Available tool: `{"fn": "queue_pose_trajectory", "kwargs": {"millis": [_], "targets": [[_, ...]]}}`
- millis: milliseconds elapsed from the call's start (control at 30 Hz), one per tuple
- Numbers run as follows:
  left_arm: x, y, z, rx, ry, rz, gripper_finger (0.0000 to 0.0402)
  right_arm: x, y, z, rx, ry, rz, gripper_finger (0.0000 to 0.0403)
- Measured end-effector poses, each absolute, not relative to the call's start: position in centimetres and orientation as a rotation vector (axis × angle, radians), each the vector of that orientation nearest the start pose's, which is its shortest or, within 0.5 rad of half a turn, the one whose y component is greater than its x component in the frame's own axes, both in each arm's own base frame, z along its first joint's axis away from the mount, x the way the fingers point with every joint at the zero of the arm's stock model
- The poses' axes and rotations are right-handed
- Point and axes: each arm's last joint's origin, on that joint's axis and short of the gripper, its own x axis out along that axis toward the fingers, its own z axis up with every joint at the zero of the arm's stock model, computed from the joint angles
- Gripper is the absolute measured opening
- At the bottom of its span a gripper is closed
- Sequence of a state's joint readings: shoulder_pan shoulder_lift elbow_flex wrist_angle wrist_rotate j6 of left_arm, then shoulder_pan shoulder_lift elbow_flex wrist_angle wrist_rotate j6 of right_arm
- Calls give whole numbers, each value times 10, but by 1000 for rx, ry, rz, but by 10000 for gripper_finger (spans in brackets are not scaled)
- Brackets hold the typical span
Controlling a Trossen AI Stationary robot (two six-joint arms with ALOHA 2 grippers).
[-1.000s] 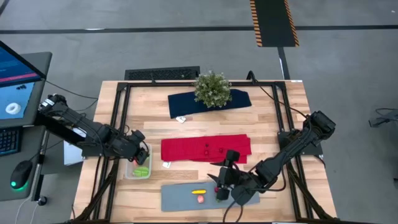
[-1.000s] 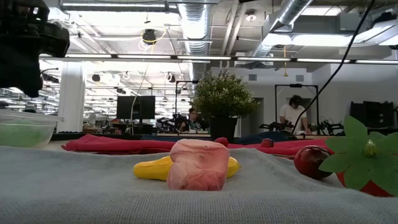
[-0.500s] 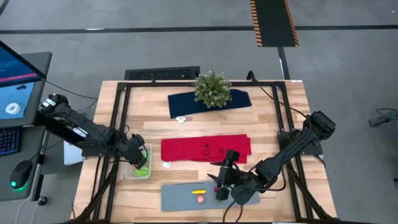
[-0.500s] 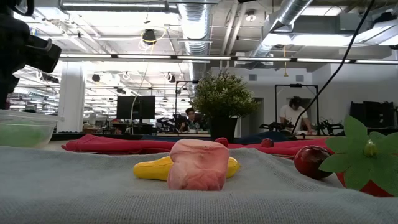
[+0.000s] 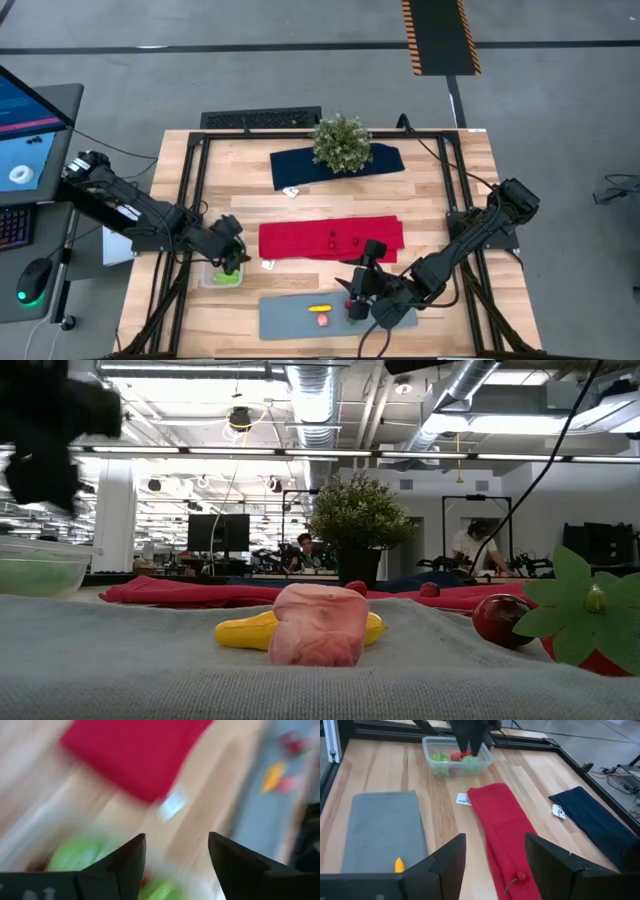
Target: Pick and placing Produce into tupperware
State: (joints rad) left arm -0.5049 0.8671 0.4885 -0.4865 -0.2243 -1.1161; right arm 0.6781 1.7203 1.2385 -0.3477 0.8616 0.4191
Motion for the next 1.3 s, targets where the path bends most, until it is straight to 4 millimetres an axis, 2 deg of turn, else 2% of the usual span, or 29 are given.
{"fn": "queue_pose_trajectory", "kwargs": {"millis": [167,333,533,633,800,900,1067,1300], "targets": [[163,-79,222,-517,506,45,204,295,210,239,-178,567,-268,225],[171,-90,255,-245,165,-143,204,292,215,239,-185,565,-250,213],[172,-93,280,-46,-104,-444,203,276,225,264,-163,494,-153,183],[171,-89,276,-12,-167,-513,203,267,229,285,-171,422,-95,167],[170,-75,251,-6,-195,-483,203,248,222,315,-170,368,5,142],[165,-70,237,-38,-228,-477,203,237,213,320,-124,337,51,129],[160,-68,223,-53,-217,-472,203,221,193,297,-39,300,40,117],[160,-64,222,-59,-212,-394,203,210,165,252,101,175,74,118]]}}
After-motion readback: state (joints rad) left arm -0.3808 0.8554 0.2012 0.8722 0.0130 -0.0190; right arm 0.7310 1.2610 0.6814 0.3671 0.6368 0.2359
